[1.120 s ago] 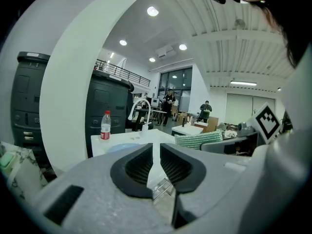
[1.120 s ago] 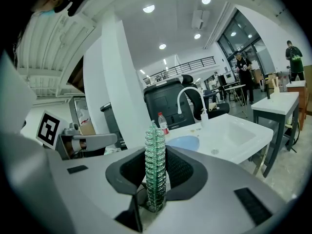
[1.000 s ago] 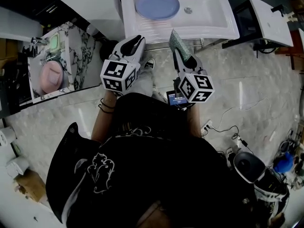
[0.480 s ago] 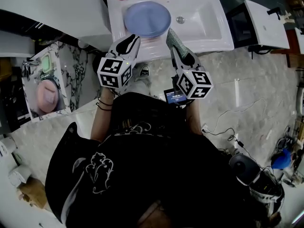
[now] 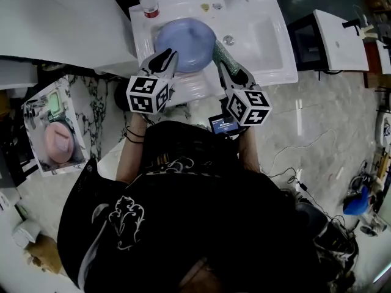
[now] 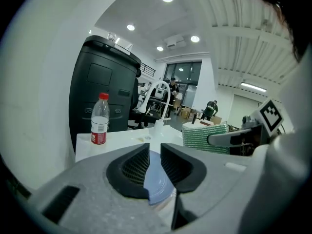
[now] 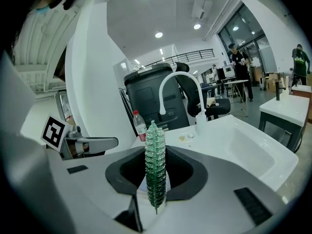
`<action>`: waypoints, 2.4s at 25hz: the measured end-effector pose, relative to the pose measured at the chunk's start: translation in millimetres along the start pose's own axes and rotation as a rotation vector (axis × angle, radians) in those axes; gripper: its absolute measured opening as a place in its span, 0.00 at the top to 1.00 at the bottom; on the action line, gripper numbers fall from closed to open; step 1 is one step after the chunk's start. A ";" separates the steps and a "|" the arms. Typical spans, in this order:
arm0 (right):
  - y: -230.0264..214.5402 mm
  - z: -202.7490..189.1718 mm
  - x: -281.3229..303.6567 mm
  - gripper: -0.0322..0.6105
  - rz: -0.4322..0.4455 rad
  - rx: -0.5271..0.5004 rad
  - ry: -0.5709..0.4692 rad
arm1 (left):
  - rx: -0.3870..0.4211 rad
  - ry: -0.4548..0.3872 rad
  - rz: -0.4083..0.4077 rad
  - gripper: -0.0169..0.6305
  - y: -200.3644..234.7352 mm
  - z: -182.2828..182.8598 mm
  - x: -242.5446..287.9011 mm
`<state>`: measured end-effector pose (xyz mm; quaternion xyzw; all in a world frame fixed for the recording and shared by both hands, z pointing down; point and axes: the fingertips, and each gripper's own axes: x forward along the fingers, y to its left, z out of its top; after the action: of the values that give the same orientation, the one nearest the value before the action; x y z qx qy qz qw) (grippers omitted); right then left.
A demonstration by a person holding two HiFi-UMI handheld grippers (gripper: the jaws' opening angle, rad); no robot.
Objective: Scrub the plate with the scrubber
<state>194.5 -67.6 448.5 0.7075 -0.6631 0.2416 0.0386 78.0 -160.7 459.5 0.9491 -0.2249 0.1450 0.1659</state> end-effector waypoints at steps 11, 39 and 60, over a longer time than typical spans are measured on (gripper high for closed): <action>-25.3 22.6 52.0 0.81 -0.001 -0.055 0.043 | -0.065 0.056 0.016 0.78 27.0 -16.1 22.3; 7.9 -46.3 258.6 0.81 0.250 -0.843 0.580 | -0.354 0.185 0.336 0.74 53.1 -121.1 4.6; 94.5 -110.4 215.2 0.81 0.546 -1.262 0.644 | -0.414 0.116 0.384 0.74 64.0 -124.2 -28.1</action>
<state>72.9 -235.2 605.2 0.2563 -0.7831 0.0120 0.5665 -1.4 -156.9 577.8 0.8254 -0.4152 0.1788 0.3381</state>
